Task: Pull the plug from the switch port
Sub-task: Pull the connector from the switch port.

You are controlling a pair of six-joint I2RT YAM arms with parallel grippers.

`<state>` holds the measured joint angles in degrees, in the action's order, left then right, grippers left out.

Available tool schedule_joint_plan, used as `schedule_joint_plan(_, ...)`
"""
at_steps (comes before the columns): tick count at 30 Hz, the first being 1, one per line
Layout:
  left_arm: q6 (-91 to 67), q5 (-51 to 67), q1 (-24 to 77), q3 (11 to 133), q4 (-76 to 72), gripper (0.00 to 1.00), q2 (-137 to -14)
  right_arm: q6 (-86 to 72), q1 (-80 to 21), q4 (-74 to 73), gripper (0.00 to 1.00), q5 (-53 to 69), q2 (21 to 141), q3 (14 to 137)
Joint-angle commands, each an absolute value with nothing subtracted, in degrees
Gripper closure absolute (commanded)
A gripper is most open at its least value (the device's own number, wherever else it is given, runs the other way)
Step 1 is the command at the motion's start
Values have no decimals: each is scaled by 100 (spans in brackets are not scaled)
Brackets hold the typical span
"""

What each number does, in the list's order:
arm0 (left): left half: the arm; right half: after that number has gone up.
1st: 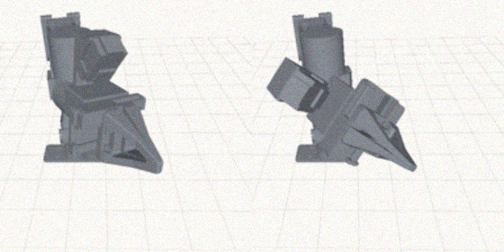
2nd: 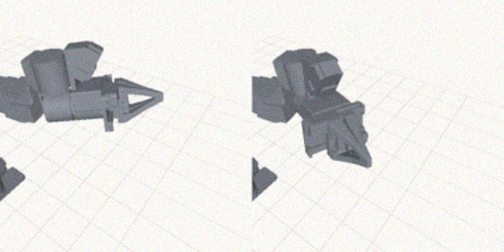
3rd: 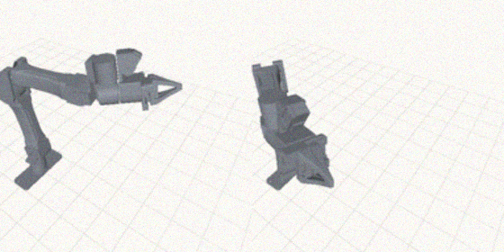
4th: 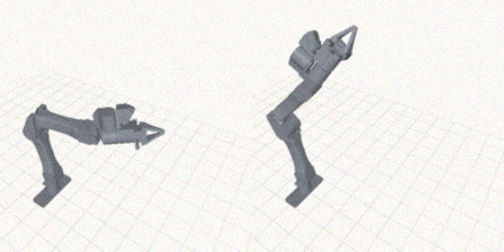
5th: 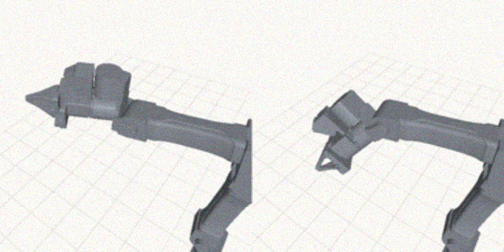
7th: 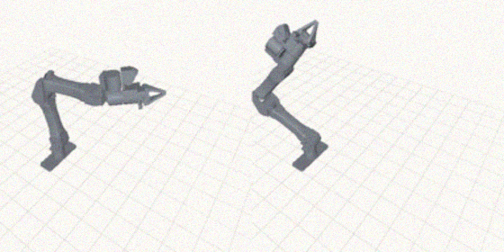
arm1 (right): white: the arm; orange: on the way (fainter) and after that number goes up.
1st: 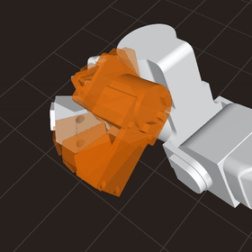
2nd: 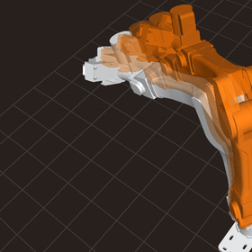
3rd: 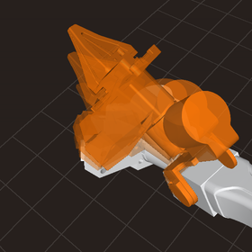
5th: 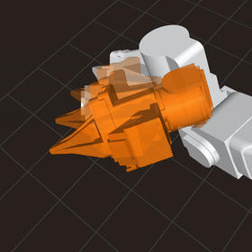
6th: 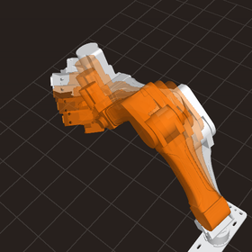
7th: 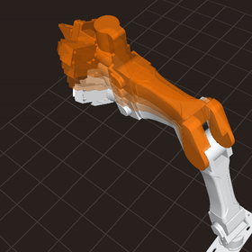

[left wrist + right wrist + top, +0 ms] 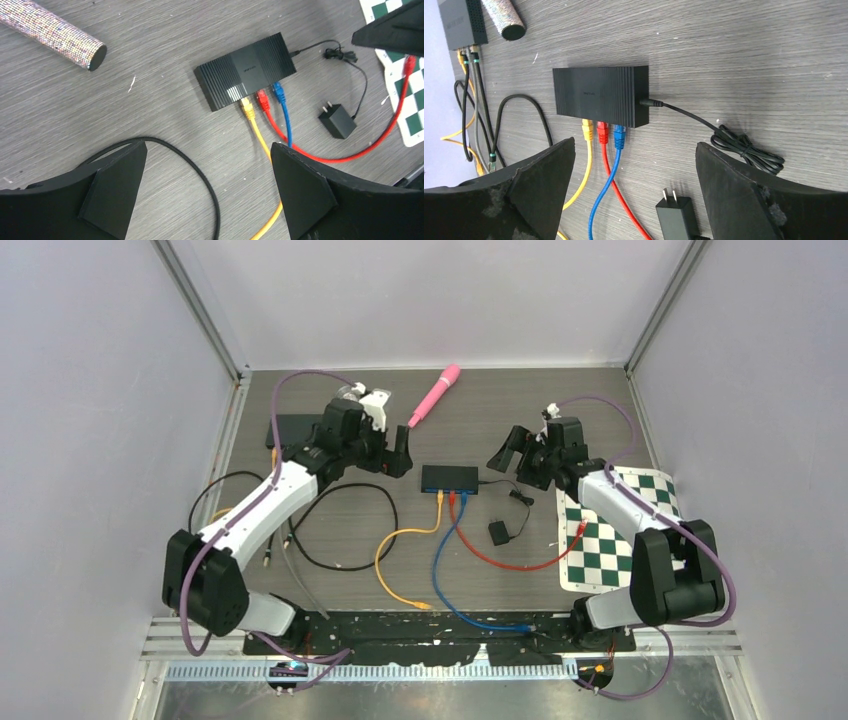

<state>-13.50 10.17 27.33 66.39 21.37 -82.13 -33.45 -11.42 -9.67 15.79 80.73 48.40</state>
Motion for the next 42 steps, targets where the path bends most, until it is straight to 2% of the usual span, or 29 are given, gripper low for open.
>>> schedule_joint_plan(1,-647,1024,2755,6353,1470,0,-7832,-3167,-1184,-569,1,1997,7882,4963)
schedule_joint_plan(3,-197,1447,2758,6406,1328,0,-7904,-3117,-1184,-585,3,2290,8048,5026)
schedule_joint_plan(7,1102,2473,2792,6894,1525,1,-8337,-2977,-1183,-722,14,2772,8398,5117)
schedule_joint_plan(8,1277,2471,2814,7046,1525,1,-8444,-2978,-1185,-741,17,2824,8458,5108)
schedule_joint_plan(12,2310,2632,3006,7792,1867,1,-9036,-3057,-1187,-738,18,2672,8416,4893)
schedule_joint_plan(16,3722,2182,3438,8788,2915,0,-9942,-3122,-1178,-706,18,2502,8268,4646)
schedule_joint_plan(19,4395,1953,3688,9026,3210,0,-10332,-3234,-1159,-671,19,2281,8079,4460)
schedule_joint_plan(27,4605,2294,3779,9175,3058,0,-10830,-3328,-971,-759,19,2005,7678,4287)
schedule_joint_plan(32,4859,2212,3773,9694,3570,0,-11377,-3421,-936,-752,18,2011,7538,4171)
schedule_joint_plan(42,5278,2027,3543,9815,4092,0,-11658,-3448,-914,-747,16,2142,7626,4166)
